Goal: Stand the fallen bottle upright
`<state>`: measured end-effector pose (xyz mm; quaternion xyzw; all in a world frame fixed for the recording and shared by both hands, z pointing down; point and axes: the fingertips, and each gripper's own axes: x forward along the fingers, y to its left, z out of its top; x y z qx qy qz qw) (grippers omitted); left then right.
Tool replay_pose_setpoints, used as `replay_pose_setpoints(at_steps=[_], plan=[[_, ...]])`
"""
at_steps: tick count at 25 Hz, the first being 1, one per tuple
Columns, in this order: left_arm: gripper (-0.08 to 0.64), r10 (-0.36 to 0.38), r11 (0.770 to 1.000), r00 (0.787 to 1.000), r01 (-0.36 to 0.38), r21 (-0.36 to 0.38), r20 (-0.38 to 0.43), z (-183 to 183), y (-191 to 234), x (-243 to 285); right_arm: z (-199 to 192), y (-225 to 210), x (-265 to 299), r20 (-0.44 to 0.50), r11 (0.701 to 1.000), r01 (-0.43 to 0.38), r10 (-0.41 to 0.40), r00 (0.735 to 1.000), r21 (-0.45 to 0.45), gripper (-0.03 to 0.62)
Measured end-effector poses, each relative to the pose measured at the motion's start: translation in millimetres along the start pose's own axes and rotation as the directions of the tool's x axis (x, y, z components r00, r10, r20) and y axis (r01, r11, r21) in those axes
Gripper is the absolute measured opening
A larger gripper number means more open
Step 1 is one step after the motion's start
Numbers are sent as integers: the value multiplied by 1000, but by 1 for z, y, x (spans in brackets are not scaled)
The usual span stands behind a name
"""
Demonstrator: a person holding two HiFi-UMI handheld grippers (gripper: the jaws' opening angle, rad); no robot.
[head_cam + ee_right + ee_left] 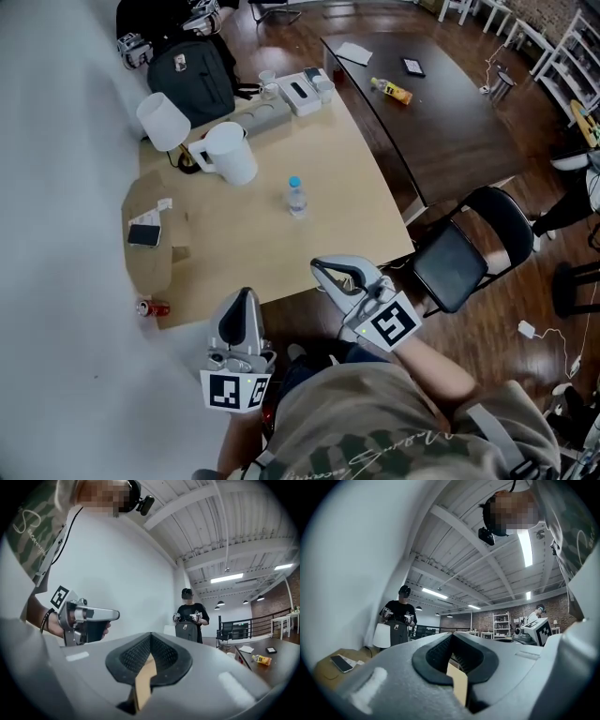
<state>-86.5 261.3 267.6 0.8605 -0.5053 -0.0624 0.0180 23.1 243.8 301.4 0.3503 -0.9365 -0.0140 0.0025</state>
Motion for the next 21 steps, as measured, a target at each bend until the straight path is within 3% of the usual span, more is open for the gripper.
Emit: replay_pose_setpoints(at_steps=[6,10,14,17,21], plan=[[3,3,1000,1000,-3,7,2,5,6,-10,0,5,-4,-16,1000,7,-7,1000,0,3],[3,19,1000,1000,-19,8,2,6,13,-19,-14,-8,-9,-88,997,71,-71,994,0,3],[3,37,999,999,-37,2,-8,1,16,-29,-22,-19,-17,-104,994,109,-108,989,9,3],[3,43,999,999,-43,-3,-13,0,15,-34,-23,-16,-23,-82,995,93,-95,992,-25,3],[3,45,999,999,-45,-5,-11,1,11,-39,-8,1,-22,-20,998,39,-39,999,39,3]])
